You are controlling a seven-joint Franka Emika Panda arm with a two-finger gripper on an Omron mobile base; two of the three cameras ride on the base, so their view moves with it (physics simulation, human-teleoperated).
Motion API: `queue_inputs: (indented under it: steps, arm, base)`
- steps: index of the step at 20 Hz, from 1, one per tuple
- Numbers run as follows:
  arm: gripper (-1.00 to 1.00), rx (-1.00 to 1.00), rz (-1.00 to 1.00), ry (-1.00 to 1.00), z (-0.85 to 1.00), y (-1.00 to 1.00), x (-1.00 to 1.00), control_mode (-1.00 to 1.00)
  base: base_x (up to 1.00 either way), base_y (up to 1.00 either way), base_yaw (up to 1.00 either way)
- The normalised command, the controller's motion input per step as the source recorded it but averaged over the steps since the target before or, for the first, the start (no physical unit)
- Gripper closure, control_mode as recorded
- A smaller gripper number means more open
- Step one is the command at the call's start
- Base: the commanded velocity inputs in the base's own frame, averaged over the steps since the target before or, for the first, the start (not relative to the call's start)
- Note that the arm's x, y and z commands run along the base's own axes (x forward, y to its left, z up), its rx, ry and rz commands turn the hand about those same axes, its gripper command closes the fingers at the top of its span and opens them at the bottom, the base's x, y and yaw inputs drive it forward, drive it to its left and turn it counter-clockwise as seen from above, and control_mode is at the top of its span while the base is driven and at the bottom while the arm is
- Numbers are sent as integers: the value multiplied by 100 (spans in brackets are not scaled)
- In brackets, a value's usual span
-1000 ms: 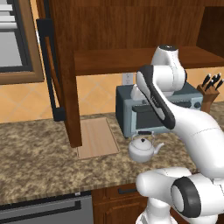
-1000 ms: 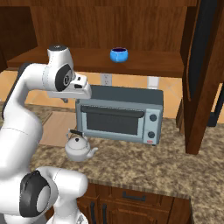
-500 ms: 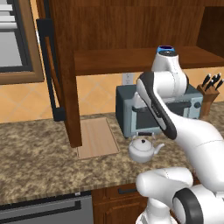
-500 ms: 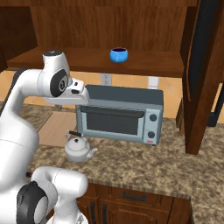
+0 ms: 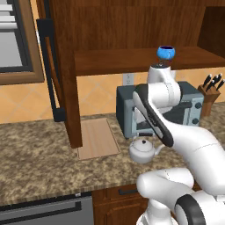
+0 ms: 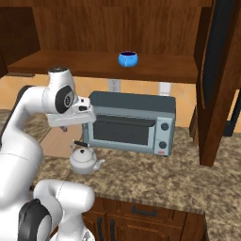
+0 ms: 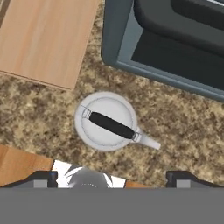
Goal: Pick the kettle from the counter and place it on the tray. Then pick the mug from the cabinet and place it on the tray. Then close the cabinet doors.
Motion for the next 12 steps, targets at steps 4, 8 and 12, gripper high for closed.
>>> queue_inputs:
  steps: [4, 8, 12]
  arm:
    - [-100, -37, 19, 14, -48, 8, 0, -100]
    - [-100, -35, 10, 3, -43, 0, 5, -100]
    - [-100, -18, 12, 1, -40, 0, 4, -100]
  base:
    - [0, 0, 0]
    - [0, 0, 0]
    - [0, 0, 0]
